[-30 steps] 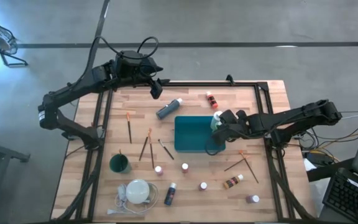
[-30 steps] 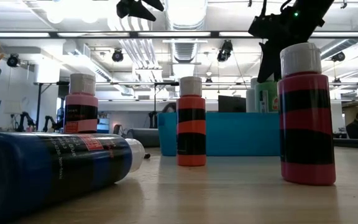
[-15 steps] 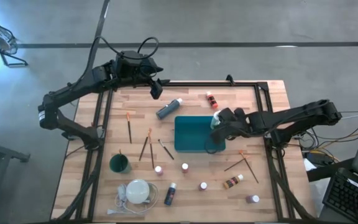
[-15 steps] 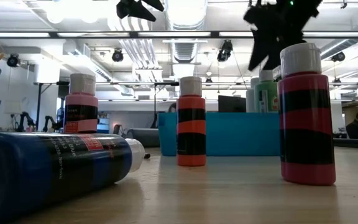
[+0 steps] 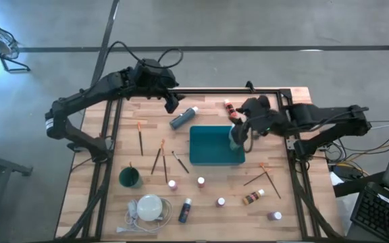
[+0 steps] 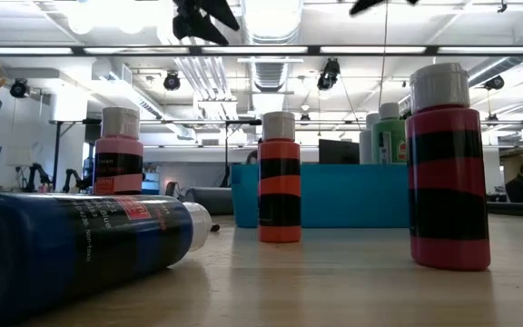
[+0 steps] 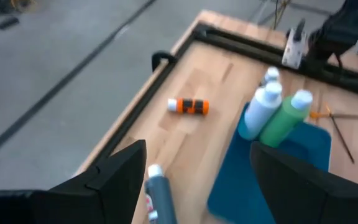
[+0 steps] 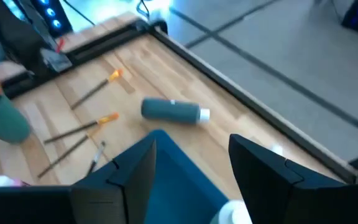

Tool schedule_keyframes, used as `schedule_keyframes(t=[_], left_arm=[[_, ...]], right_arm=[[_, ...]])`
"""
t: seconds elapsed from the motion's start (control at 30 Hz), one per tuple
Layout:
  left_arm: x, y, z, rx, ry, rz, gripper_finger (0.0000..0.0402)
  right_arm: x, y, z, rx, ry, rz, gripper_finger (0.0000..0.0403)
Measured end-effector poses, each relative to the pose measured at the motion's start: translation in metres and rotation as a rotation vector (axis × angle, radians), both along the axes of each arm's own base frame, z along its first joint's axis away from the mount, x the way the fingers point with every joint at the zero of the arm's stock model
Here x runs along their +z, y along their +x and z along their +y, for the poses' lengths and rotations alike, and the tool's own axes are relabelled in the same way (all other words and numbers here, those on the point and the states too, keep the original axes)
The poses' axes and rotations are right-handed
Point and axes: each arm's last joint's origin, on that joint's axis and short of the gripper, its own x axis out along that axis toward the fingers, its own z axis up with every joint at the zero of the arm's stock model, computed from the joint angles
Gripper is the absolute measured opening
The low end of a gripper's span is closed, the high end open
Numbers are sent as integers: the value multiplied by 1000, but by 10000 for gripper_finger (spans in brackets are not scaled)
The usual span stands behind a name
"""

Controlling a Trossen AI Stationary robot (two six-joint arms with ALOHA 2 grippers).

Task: Pick & Place Paint Supplies
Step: Put the black paint bottle into the blue bin

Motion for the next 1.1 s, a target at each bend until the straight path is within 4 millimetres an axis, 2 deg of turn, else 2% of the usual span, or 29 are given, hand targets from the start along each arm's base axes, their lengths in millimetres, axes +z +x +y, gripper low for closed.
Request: schedule_keyframes(t=[0.2,0.4,0.63,0.87,1.1], left_arm=[[-16,17,5,-56,-42,53,291],[-37,37,14,-62,-90,148,291],[-60,74,30,-59,-143,308,291],[-74,110,49,30,-142,426,291],[-98,129,61,79,-187,558,291]], right_arm=[[38,-14,-2,30,-29,-48,183],[53,-23,-3,40,-42,-50,173],[57,-25,-5,24,-70,-49,177],[52,-23,-5,15,-62,-32,193],[47,-23,-5,-1,-43,-20,197]])
